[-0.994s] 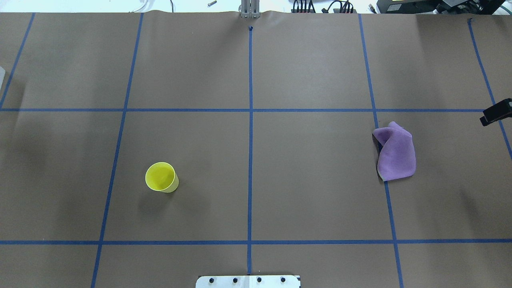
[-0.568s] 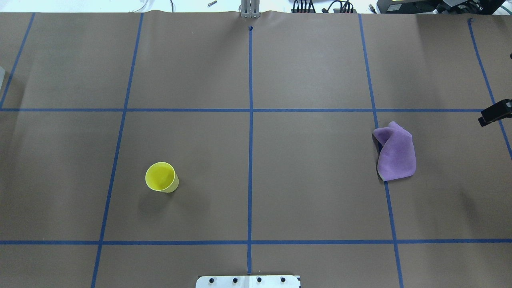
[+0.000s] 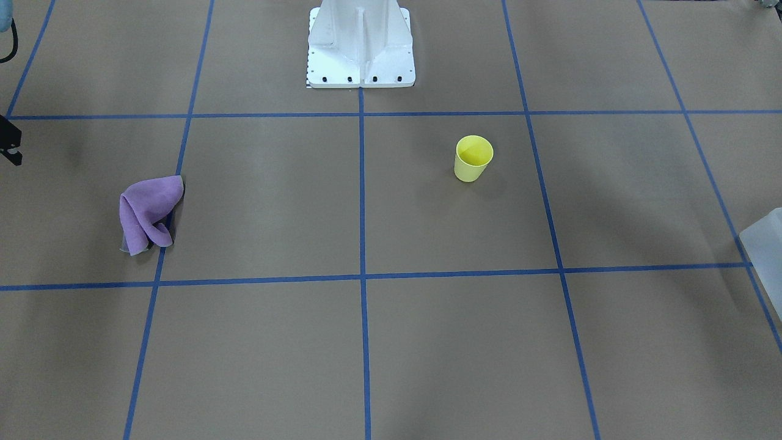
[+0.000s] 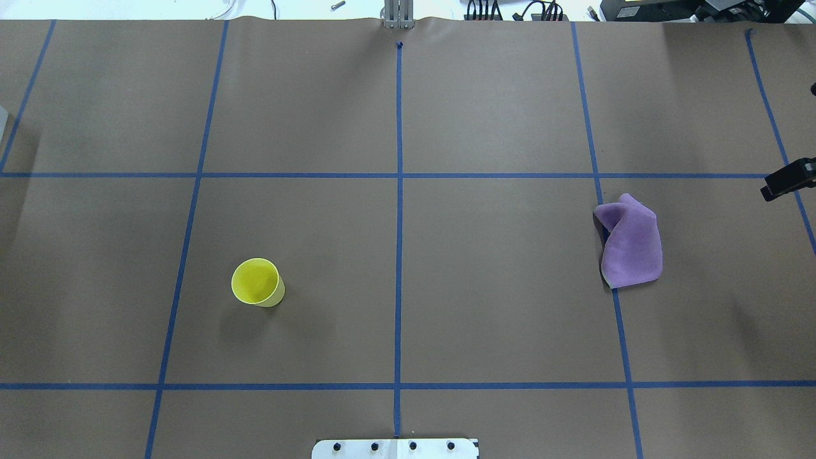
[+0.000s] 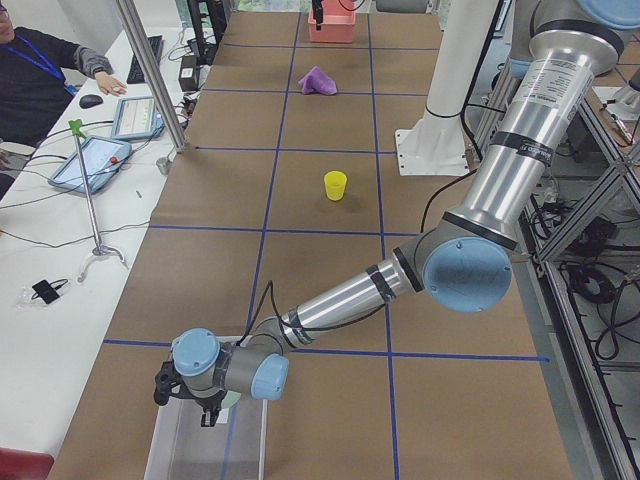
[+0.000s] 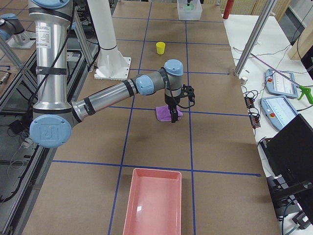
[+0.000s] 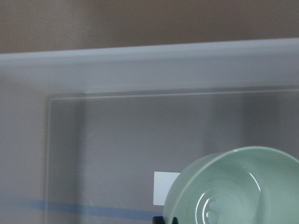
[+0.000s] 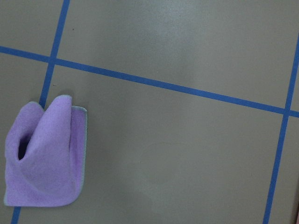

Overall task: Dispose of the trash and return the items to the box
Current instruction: 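Carry the green bowl with the left gripper into the clear bin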

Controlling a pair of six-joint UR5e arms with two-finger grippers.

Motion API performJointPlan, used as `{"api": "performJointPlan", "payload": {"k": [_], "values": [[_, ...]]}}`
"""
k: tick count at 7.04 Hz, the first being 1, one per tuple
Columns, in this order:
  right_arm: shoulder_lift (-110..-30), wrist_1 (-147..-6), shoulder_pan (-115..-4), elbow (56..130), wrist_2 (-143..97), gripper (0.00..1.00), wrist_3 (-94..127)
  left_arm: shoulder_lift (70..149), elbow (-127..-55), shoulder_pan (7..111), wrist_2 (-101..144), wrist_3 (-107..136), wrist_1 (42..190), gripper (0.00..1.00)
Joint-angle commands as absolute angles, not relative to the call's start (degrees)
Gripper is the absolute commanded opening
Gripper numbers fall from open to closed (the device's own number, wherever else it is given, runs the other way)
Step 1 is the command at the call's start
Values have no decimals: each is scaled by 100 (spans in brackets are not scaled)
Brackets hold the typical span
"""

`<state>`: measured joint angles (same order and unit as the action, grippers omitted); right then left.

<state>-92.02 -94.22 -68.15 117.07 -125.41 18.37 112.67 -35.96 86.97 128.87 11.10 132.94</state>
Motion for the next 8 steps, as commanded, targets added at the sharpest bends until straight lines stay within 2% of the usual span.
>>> {"api": "performJointPlan", "payload": {"k": [1,3,4,6,7,8], "values": [[-9193,-9422,-6812,11707,-12542,100,1837,11259,-3638,8604,12911,855,13657,99],[-9202,-9422,-6812,11698,-12542,100,1837,11390,-3909,9295,13529,63,13179,99],[-9193,-9422,-6812,11698,-12542,100,1837,11304,-4781,9508,13840,62,12557,99],[-9193,-9422,-6812,11707,-12542,100,1837,10226,-7011,9231,13886,1055,12401,100],[-9202,-9431,-6812,11698,-12542,100,1837,9569,-8301,8637,13887,2108,12436,100],[-9202,-9422,-6812,11698,-12542,100,1837,9328,-9254,7952,13895,2892,12524,99]]}}
